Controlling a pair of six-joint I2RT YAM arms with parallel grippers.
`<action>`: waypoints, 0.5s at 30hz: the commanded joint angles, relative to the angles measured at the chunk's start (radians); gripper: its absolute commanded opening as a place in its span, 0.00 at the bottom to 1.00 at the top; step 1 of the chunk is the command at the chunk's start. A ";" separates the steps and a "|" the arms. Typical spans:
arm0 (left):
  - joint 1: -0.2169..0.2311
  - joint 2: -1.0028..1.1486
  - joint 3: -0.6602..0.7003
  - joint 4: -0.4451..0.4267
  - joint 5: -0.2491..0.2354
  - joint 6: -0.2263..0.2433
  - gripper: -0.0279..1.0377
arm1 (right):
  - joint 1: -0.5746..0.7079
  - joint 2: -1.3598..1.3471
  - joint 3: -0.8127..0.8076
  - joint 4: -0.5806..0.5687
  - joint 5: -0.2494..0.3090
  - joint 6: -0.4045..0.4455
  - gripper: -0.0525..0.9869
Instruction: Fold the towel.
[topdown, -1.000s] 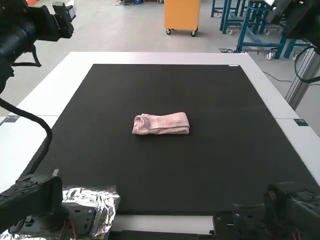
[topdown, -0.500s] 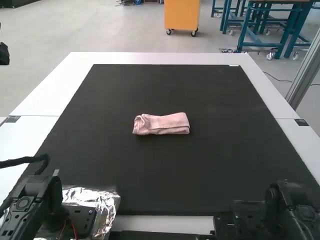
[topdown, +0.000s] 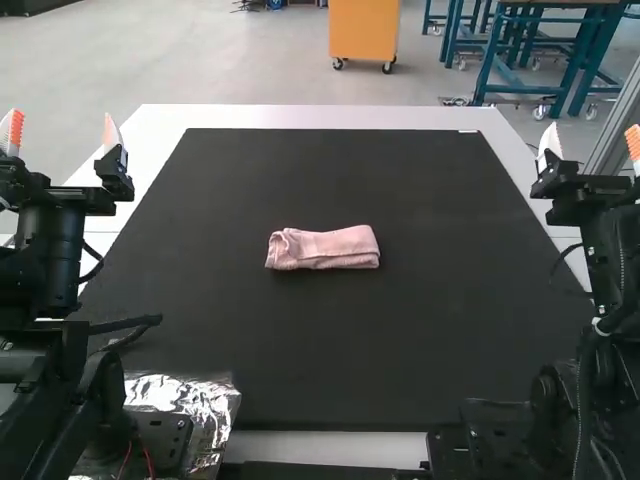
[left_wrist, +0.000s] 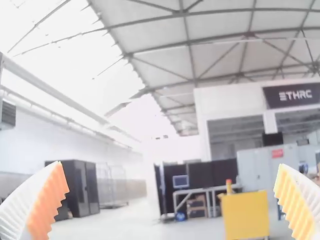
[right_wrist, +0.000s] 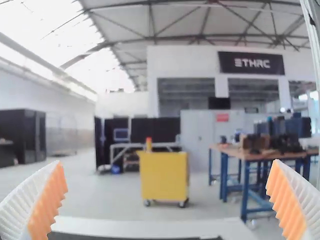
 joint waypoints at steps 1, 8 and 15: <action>0.011 -0.006 -0.059 -0.029 -0.114 0.004 0.94 | -0.007 -0.007 -0.085 0.046 -0.060 -0.123 0.93; 0.005 -0.006 -0.048 -0.341 -0.112 -0.172 0.94 | -0.013 -0.008 -0.133 -0.258 -0.007 -0.258 0.93; 0.000 -0.006 -0.049 -0.623 -0.091 -0.215 0.94 | -0.012 -0.008 -0.133 -0.462 -0.007 -0.267 0.93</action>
